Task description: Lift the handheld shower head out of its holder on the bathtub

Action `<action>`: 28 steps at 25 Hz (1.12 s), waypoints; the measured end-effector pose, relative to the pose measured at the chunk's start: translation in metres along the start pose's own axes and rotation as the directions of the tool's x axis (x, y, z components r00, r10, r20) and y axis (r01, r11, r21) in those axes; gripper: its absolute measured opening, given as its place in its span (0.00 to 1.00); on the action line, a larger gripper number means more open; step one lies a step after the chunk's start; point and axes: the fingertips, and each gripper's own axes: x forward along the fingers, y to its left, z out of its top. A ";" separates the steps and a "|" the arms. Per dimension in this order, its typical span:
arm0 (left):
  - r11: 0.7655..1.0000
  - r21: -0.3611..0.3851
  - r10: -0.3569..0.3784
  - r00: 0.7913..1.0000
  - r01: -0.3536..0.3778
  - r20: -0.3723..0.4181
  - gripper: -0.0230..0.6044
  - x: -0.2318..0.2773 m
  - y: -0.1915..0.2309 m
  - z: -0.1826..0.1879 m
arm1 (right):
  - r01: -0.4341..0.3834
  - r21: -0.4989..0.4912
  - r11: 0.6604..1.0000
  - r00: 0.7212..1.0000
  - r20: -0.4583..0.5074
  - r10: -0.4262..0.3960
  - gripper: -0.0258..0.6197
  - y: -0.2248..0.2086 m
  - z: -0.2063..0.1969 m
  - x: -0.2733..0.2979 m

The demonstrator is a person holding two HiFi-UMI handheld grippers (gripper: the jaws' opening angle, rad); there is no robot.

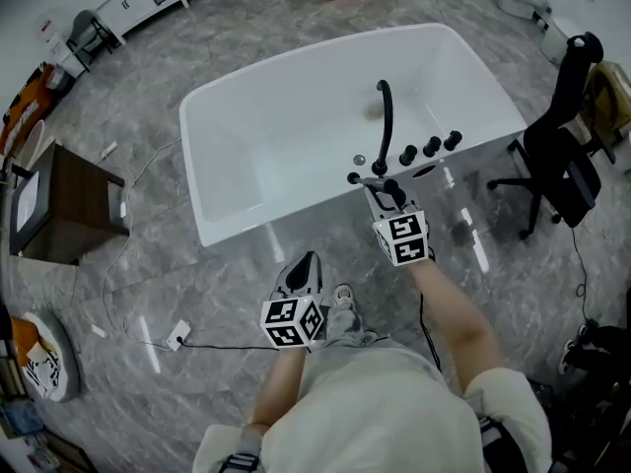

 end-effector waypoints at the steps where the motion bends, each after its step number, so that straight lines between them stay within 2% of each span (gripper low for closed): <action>1: 1.000 0.001 -0.001 1.000 0.001 0.003 0.07 -0.005 -0.006 -0.001 | 0.000 0.002 1.000 1.000 0.011 0.000 0.26 0.000 0.004 -0.009; 8: 1.000 0.008 0.002 1.000 -0.002 0.018 0.07 -0.041 -0.033 -0.012 | -0.002 0.006 1.000 0.995 0.103 0.001 0.26 0.005 0.036 -0.068; 16: 1.000 0.019 0.003 0.999 -0.004 0.044 0.07 -0.082 -0.056 -0.027 | -0.017 -0.012 1.000 0.975 0.220 0.019 0.26 0.027 0.071 -0.142; 24: 0.999 0.044 -0.006 0.998 0.004 0.060 0.07 -0.111 -0.080 -0.039 | -0.006 -0.023 1.000 0.951 0.310 0.013 0.26 0.040 0.087 -0.211; 28: 0.998 0.055 -0.016 0.998 0.013 0.058 0.07 -0.123 -0.090 -0.048 | 0.008 0.002 1.000 0.935 0.353 -0.008 0.26 0.043 0.090 -0.245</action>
